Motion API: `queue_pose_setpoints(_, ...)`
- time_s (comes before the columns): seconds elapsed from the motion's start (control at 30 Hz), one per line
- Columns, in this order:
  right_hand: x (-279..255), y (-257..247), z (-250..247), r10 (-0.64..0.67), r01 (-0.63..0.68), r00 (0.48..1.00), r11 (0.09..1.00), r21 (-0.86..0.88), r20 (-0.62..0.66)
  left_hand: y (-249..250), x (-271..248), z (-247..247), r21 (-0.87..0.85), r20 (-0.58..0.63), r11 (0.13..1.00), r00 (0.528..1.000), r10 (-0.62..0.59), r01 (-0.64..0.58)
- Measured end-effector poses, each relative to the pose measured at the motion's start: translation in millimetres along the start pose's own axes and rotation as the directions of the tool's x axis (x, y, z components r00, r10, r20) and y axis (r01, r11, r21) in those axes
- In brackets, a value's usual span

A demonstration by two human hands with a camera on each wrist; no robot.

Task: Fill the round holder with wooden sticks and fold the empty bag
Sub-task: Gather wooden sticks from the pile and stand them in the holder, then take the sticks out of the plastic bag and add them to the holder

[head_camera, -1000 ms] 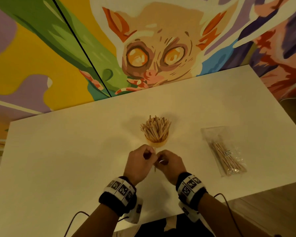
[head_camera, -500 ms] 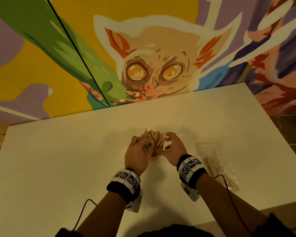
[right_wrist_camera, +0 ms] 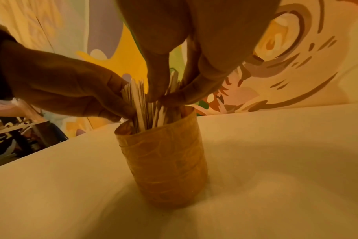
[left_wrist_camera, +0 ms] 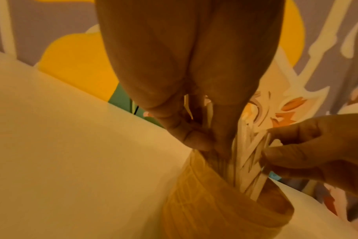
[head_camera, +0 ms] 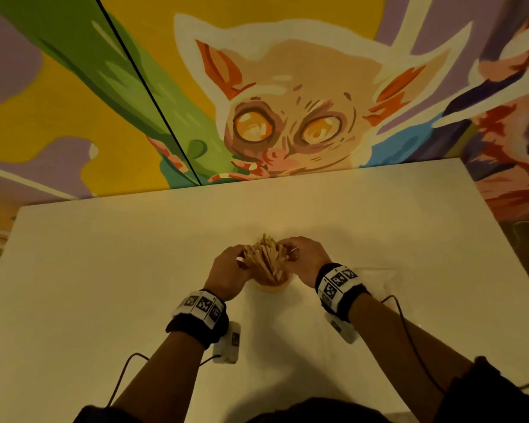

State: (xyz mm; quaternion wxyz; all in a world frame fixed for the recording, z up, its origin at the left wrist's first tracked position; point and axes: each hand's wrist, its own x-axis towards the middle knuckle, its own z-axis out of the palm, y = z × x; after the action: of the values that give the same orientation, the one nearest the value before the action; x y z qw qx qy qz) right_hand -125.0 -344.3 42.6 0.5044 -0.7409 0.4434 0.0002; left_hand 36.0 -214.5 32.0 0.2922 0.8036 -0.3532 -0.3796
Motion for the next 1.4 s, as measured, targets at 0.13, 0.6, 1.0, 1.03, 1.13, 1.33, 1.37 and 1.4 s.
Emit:
queue_pose_setpoints(0.13, 0.7, -5.5, 1.5, -0.037, 0.036, 0.999, 0.997, 0.064, 0.01, 10.7, 1.5, 2.6, 0.108, -0.061, 0.99, 0.994, 0.092, -0.085)
queue_pose_setpoints(0.6, -23.4, 5.1, 20.7, -0.27, 0.306, 0.952, 0.835, -0.457, 0.144, 0.7, -28.7, 24.0, 0.445, -0.009, 0.789, 0.879, 0.477, -0.424)
queue_pose_setpoints(1.0, -90.2, -6.7, -8.6, -0.265, 0.231, 0.902, 0.963, -0.138, -0.339, 33.5, -68.9, 13.5, 0.338, -0.08, 0.762, 0.79, 0.607, -0.552)
queue_pose_setpoints(1.03, -100.9, 0.9, -13.7, -0.21, 0.189, 0.903, 0.978, -0.093, -0.374, 34.9, -74.8, 20.2, 0.312, -0.031, 0.763, 0.796, 0.604, -0.567)
queue_pose_setpoints(1.13, -125.0, 39.5, -30.3, -0.019, 0.027, 0.908, 1.0, 0.013, -0.42, 33.7, -83.6, 47.5, 0.234, 0.164, 0.78, 0.815, 0.556, -0.58)
queue_pose_setpoints(1.33, -138.2, 140.5, -77.5, 0.425, -0.438, 0.823, 0.897, 0.057, -0.378, 45.9, -70.0, 115.2, 0.189, 0.431, 0.851, 0.82, 0.376, -0.489)
queue_pose_setpoints(1.37, -138.6, 155.3, -84.5, 0.483, -0.492, 0.802, 0.868, 0.07, -0.351, 49.3, -66.1, 128.0, 0.182, 0.445, 0.877, 0.833, 0.329, -0.444)
queue_pose_setpoints(1.4, -138.0, 168.8, -90.4, 0.529, -0.538, 0.787, 0.841, 0.067, -0.318, 53.0, -62.0, 141.1, 0.184, 0.453, 0.902, 0.848, 0.275, -0.391)
